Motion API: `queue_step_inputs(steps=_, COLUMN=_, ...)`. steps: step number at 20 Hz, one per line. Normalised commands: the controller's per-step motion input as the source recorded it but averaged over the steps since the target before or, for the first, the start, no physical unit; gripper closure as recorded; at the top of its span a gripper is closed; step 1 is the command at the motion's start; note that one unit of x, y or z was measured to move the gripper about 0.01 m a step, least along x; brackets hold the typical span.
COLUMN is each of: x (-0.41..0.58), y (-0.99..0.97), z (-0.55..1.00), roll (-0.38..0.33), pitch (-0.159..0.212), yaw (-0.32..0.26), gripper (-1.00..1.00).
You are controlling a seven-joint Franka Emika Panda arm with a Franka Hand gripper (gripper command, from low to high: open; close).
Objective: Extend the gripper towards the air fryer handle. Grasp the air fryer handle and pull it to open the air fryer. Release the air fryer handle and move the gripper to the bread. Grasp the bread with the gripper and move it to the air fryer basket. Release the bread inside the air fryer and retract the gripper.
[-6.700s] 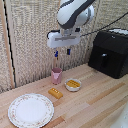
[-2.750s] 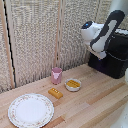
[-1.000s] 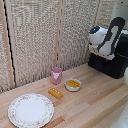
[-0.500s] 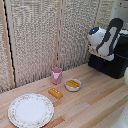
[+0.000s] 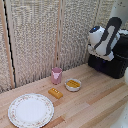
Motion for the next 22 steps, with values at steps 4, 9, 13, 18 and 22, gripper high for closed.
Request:
queue_step_inputs(steps=4, x=-0.093, y=0.56, z=0.26, roll=0.189, pitch=-0.014, yaw=-0.142, gripper=1.0)
queue_step_inputs(steps=9, x=-0.039, y=0.61, z=0.11, roll=0.138, pitch=0.0, yaw=-0.156, gripper=1.0)
queue_step_inputs(steps=13, x=-0.158, y=0.78, z=-0.02, roll=0.049, pitch=-0.043, yaw=-0.107, gripper=1.0)
queue_step_inputs(steps=18, x=-0.247, y=0.91, z=-0.07, roll=0.002, pitch=-0.085, yaw=-0.047, gripper=1.0)
queue_step_inputs(steps=22, x=0.0, y=0.85, z=-0.02, roll=0.001, pitch=-0.073, yaw=-0.127, gripper=1.0)
